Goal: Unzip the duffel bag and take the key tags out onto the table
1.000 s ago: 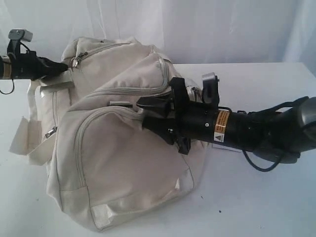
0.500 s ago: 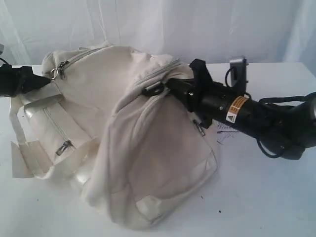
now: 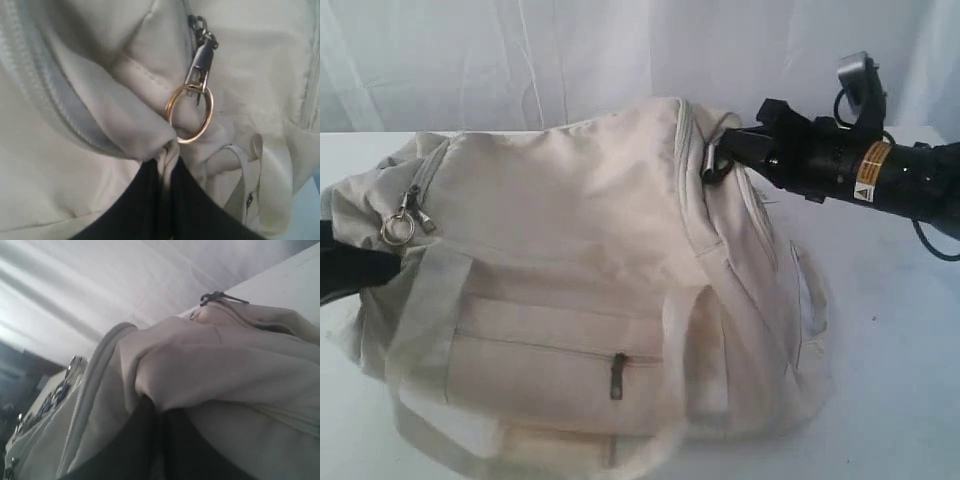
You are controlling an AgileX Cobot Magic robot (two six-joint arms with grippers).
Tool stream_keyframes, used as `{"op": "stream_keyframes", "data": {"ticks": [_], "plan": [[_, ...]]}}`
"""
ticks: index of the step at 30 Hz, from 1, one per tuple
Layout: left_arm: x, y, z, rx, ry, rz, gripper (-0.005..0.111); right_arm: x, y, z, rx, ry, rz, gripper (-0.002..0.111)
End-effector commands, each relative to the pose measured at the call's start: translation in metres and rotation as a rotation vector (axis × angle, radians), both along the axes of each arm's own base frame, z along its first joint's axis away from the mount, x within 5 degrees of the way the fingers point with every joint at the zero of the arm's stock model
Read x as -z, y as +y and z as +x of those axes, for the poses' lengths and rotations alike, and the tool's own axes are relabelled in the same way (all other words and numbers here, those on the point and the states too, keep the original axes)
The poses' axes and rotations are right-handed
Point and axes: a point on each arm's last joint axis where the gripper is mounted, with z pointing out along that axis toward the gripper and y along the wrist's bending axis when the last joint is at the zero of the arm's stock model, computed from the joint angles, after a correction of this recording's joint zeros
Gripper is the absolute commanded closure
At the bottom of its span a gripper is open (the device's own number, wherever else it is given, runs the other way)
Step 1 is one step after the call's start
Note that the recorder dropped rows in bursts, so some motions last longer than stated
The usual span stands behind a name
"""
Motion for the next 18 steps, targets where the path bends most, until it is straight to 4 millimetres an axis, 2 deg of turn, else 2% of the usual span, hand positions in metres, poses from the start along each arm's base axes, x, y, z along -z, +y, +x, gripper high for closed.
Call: {"op": "stream_keyframes", "data": {"ticks": [1,5,8,10,15,18], "plan": [[-0.015,-0.014,-0.040,0.039,-0.090,-0.072,0.107,-0.028,0.011,-0.016,-0.289,-0.250,0.018,0.108],[-0.013,-0.018,-0.057,0.040,-0.119,-0.065,0.107,-0.048,0.013,-0.017,-0.316,-0.326,0.046,0.106],[-0.006,-0.019,-0.065,0.040,-0.105,-0.068,0.107,-0.066,0.012,-0.021,-0.329,-0.388,0.036,0.096],[-0.003,-0.020,-0.066,0.039,-0.095,-0.071,0.107,-0.082,0.008,-0.021,-0.308,-0.445,0.021,0.083],[-0.002,-0.020,-0.067,0.039,-0.088,-0.072,0.107,-0.124,-0.001,-0.023,-0.231,-0.571,-0.037,0.040],[-0.002,-0.020,-0.067,0.039,-0.089,-0.072,0.107,-0.144,0.012,-0.042,-0.327,-0.651,-0.039,0.040]]}}
